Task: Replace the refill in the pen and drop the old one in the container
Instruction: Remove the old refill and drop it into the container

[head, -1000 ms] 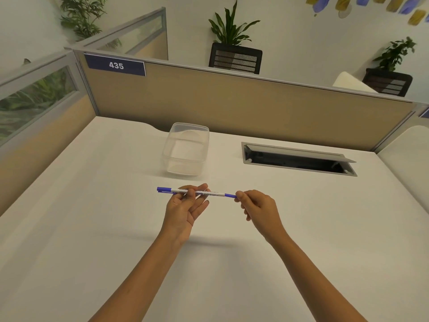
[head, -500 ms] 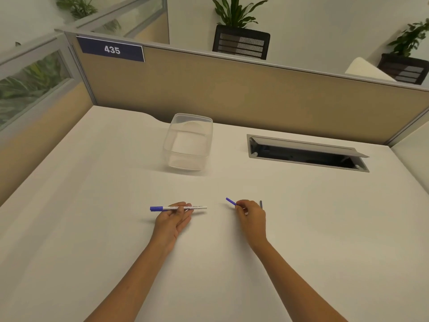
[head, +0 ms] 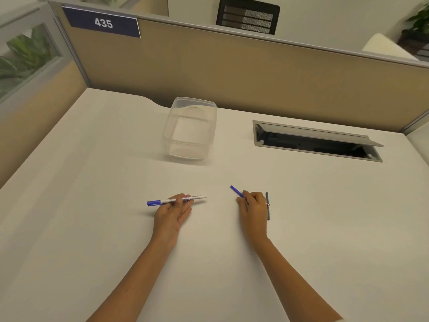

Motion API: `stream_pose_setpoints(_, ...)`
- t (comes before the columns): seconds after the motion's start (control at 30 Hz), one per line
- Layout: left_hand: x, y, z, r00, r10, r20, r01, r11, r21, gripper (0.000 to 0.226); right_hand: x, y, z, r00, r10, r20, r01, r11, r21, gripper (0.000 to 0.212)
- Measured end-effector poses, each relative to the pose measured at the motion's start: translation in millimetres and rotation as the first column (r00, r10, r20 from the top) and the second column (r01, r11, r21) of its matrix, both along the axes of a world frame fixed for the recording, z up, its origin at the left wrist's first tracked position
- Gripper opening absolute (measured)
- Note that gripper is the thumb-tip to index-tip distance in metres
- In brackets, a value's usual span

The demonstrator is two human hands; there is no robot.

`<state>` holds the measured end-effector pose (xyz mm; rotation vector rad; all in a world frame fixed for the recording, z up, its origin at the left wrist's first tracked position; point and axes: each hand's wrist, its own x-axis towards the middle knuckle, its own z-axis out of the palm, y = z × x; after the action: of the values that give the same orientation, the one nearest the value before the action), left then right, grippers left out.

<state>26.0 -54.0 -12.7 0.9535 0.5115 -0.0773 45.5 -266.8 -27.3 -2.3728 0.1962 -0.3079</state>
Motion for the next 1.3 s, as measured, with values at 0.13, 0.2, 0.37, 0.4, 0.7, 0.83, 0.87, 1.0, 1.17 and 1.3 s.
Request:
stream_pose_setpoints(0.13,9.7,-1.8,14.5,1.000,0.021,-0.017,-0.016,0.964,0.265,0.012,-0.6,1.5,-0.5,1.000,-0.006,0.003,0.006,1.000,0.001,0.030)
stream_pose_setpoints(0.2,18.0,-3.1,24.9,0.992,-0.063,0.113,-0.017,0.804,0.595,0.017,-0.6,1.7,-0.8,1.000,-0.003,-0.001,0.003,1.000,-0.012,0.031)
stream_pose_setpoints(0.37,25.5,-20.2,45.9,0.894,-0.211,0.396,-0.183,0.634,0.751,0.020,-0.4,1.8,-2.4,1.000,-0.001,0.004,0.001,0.999,-0.036,0.033)
stream_pose_setpoints(0.4,24.6,-24.0,45.4,0.871,-0.232,0.433,-0.209,0.621,0.755,0.022,-0.4,2.0,-2.4,1.000,-0.001,0.006,0.001,0.999,-0.039,0.032)
stream_pose_setpoints(0.7,32.9,-35.8,25.2,0.865,-0.453,0.217,-0.064,0.330,0.942,0.011,0.9,1.2,-4.6,1.000,0.002,0.013,-0.001,0.997,-0.078,0.033)
stream_pose_setpoints(0.83,42.5,-32.1,43.5,0.881,-0.364,0.301,-0.094,0.489,0.867,0.014,1.2,0.8,-5.6,1.000,0.001,0.016,0.000,0.997,-0.082,0.032)
stream_pose_setpoints(0.87,44.3,-30.7,48.7,0.883,-0.339,0.325,-0.106,0.531,0.841,0.014,1.4,0.7,-5.9,1.000,0.001,0.014,0.000,0.997,-0.079,0.032)
stream_pose_setpoints(1.0,47.1,-22.7,65.8,0.911,-0.166,0.378,-0.125,0.761,0.637,0.019,0.9,0.3,-6.3,1.000,0.000,0.006,0.001,0.997,-0.074,0.033)
stream_pose_setpoints(1.17,44.7,4.7,70.9,0.965,0.067,0.255,-0.163,0.911,0.379,0.014,2.9,3.9,-2.1,1.000,0.012,0.016,-0.011,0.998,-0.055,0.033)
stream_pose_setpoints(1.3,39.7,29.3,51.9,0.994,0.083,0.067,-0.101,0.936,0.337,0.012,2.5,4.2,-1.4,1.000,0.010,0.015,-0.009,0.999,-0.049,0.034)
